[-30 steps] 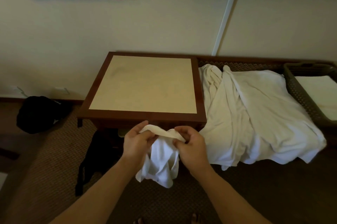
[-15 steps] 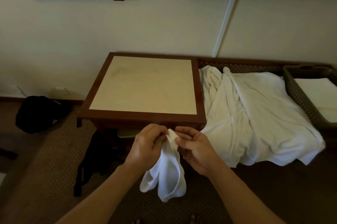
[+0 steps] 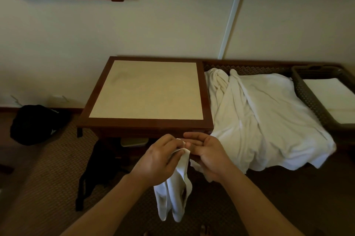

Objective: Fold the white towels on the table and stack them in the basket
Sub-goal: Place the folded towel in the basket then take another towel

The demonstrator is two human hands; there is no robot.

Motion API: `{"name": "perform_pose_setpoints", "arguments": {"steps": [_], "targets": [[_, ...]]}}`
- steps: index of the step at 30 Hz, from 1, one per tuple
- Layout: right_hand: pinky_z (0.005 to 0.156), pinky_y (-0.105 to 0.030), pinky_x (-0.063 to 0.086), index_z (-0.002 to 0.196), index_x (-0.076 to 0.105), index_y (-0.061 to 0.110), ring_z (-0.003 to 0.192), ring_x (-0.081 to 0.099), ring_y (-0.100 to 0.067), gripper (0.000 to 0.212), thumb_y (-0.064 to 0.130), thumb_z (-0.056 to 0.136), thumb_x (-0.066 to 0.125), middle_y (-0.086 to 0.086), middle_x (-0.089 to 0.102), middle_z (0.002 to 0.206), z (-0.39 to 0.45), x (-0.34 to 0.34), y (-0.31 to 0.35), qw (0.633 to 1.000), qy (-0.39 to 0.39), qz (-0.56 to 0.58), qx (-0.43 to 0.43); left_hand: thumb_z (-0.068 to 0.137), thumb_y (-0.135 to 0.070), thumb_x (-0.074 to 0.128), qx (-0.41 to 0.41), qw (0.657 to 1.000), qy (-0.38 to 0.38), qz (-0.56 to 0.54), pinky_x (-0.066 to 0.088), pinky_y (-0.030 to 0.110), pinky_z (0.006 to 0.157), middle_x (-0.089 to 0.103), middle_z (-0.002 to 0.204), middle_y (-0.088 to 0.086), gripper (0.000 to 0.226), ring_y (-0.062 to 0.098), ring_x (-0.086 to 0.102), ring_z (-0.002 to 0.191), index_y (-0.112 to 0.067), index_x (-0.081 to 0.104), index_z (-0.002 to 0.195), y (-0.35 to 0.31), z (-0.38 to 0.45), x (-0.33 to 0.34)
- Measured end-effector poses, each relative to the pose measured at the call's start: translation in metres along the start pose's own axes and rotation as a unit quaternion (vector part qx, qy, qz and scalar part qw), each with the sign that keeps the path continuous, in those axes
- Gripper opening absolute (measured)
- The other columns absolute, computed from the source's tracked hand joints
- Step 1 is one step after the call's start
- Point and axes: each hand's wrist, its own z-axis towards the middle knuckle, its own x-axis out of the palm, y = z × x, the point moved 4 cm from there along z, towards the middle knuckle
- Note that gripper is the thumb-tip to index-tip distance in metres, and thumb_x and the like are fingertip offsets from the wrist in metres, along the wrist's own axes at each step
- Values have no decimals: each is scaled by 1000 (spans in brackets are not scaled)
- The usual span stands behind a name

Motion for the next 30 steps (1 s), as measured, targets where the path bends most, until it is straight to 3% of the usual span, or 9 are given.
{"name": "perform_pose_setpoints", "arguments": {"steps": [6,10,13,18,24,28,30], "targets": [[91,-33,57,131,60,3,115,69,-29,34,-7,99,52,-16,73,119,0,-3,8,994,88,-42,41,98,-19,66,4,999,-30,20,52,28,69,57,103,-4,14,10,60,81,-11,72,109,4,-5,-2],[108,-40,50,142,49,9,124,64,-29,62,-19,88,60,-14,69,129,-4,3,7,986,154,-69,10,94,-14,73,-39,994,-98,-21,54,23,73,63,100,-5,10,7,65,87,-12,74,103,5,-11,-6],[104,-38,52,141,50,9,121,66,-26,63,-13,84,68,-12,72,125,-1,7,-3,990,117,-73,-35,89,-6,77,-62,988,-139,-33,56,21,76,67,99,-4,12,6,67,91,-10,75,100,3,-13,-5],[97,-33,56,130,60,11,112,71,-22,52,-9,84,72,-7,76,114,2,10,-8,990,56,-106,-71,88,-7,77,-61,989,-133,-29,55,17,80,68,100,-6,13,2,67,94,-11,76,100,4,-15,-8],[93,-34,58,119,65,15,104,74,-16,40,-4,85,75,0,78,106,1,12,-1,977,24,-181,-107,85,-7,80,-94,984,-147,-44,48,10,73,65,99,-7,15,1,63,87,-15,74,96,6,-14,-7],[89,-30,59,114,66,15,99,75,-15,34,-1,85,77,0,79,100,0,12,5,965,26,-225,-134,88,-12,78,-187,967,-118,-128,55,23,71,63,113,-13,15,12,64,85,-22,68,92,15,-14,-2],[87,-28,59,112,67,13,97,75,-14,33,-1,85,78,1,79,99,-1,10,7,959,22,-241,-148,92,-19,74,-252,945,-69,-196,56,37,64,69,96,-7,11,19,63,74,-27,66,92,19,-14,4]]}}
